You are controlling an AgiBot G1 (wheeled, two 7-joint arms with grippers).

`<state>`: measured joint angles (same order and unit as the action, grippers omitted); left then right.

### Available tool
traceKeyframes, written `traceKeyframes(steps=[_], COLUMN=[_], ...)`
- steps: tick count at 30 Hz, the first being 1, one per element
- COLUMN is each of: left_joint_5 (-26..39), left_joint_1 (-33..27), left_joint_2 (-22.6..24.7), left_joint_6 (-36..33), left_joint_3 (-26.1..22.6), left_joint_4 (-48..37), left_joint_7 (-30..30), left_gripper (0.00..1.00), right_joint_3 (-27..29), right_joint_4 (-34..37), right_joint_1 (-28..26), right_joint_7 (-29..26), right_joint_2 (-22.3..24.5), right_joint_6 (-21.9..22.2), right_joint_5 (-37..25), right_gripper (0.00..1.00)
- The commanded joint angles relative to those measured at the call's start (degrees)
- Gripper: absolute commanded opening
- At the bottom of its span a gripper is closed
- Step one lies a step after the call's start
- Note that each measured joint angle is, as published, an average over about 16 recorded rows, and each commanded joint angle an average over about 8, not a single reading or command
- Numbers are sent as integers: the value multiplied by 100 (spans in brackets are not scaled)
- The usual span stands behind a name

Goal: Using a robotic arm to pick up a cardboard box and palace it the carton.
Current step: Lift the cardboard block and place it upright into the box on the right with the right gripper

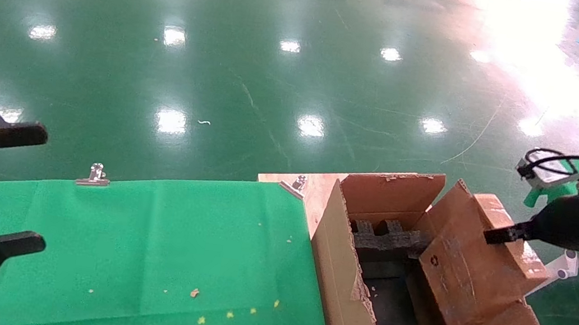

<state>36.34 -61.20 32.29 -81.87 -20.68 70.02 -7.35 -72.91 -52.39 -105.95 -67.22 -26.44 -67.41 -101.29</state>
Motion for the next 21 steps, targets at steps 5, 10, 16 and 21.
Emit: traceKeyframes(steps=[5, 10, 16, 21], left_joint_5=[0, 0, 0, 0], left_joint_1=[0, 0, 0, 0], left_joint_2=[0, 0, 0, 0], left_joint_6=[0, 0, 0, 0], left_joint_3=[0, 0, 0, 0], left_joint_4=[0, 0, 0, 0], left_joint_7=[0, 0, 0, 0], left_gripper=[100, 100, 100, 100], right_joint_3=[-160, -262, -361, -419], right_joint_4=[-303, -360, -202, 57], right_joint_1=[163, 380, 659, 880], right_joint_7=[-881, -1337, -1532, -1499], right_joint_2=[-123, -308, -599, -833], right_joint_6=[136, 348, 653, 861], right_joint_5=[-452, -678, -824, -822], right_gripper=[0, 0, 0, 0])
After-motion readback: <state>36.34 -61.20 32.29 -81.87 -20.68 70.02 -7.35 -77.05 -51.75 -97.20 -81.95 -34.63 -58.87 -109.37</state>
